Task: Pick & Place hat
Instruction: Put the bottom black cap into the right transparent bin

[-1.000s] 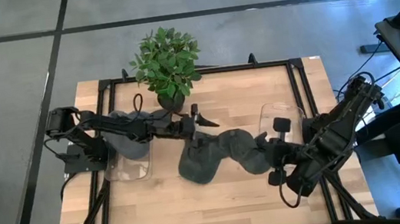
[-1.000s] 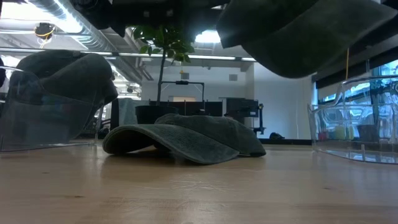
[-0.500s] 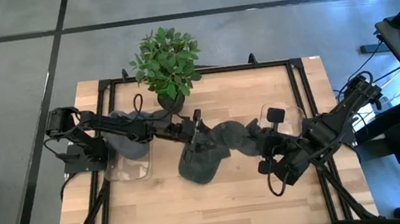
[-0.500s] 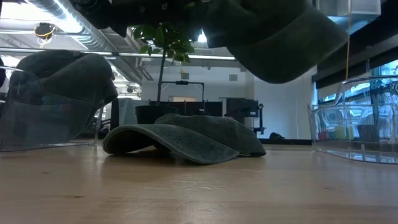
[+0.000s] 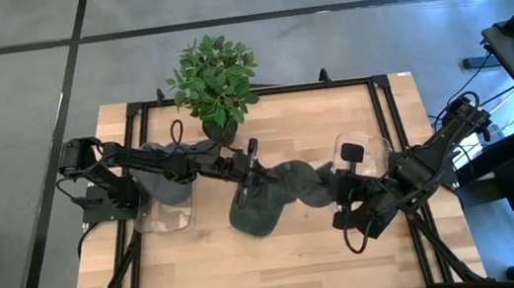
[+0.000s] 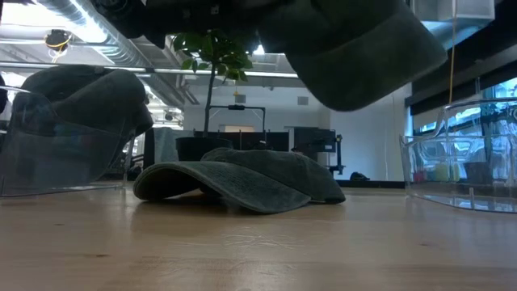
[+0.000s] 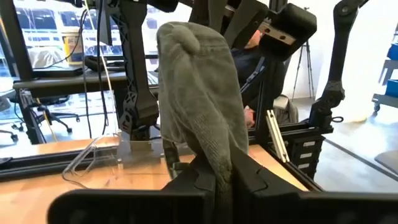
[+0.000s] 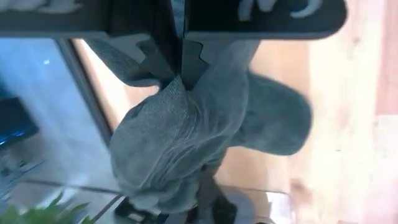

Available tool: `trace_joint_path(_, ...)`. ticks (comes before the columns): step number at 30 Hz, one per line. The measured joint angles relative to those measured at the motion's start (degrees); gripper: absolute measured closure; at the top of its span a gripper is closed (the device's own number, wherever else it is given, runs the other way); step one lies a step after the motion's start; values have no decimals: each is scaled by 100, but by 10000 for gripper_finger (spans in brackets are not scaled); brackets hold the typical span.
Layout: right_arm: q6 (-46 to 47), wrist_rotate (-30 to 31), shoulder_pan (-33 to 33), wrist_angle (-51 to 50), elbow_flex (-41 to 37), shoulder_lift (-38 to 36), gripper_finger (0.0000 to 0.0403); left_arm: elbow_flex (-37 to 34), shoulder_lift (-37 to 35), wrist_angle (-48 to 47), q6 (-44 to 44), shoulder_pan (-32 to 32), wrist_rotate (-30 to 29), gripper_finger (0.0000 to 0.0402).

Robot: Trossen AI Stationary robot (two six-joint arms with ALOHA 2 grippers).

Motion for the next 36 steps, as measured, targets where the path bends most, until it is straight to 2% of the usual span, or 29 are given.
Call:
trace_joint_path(3,-12,-374,-1,47,0,-2,392,0,0,-101,8,-3,0,396)
trace_joint_path(6,15,-475,0,57,2,-2,375,0,0,-252,33,-3,0,396)
trace_joint_path(10,471,-662,-89,50,0,0,322,-2,0,-528,38,-1,-2,396)
trace_joint_path(14,842,-514,-323,39,0,0,259,-2,0,-599,142,-19,2,397)
trace_joint_path(17,446,-485,-449,149,0,0,225,-2,0,-600,144,-22,66,397)
trace_joint_path(21,-168,-562,-631,673,1,0,201,-2,0,-608,189,-25,94,397)
trace_joint_path(23,-545,-962,-832,1005,0,0,196,-2,0,-606,251,-25,93,397)
trace_joint_path(26,-1244,-1897,-1186,1403,0,14,194,-2,0,-609,291,-25,100,397)
trace_joint_path(28,-1555,-2106,-1393,1573,0,37,194,-2,0,-653,351,-25,168,398)
trace_joint_path(32,-2104,-2372,-1753,1551,0,40,194,-2,0,-726,610,-22,992,398)
trace_joint_path(36,-2681,-3357,-2091,1537,2,40,194,-2,0,-728,1162,-25,2062,398)
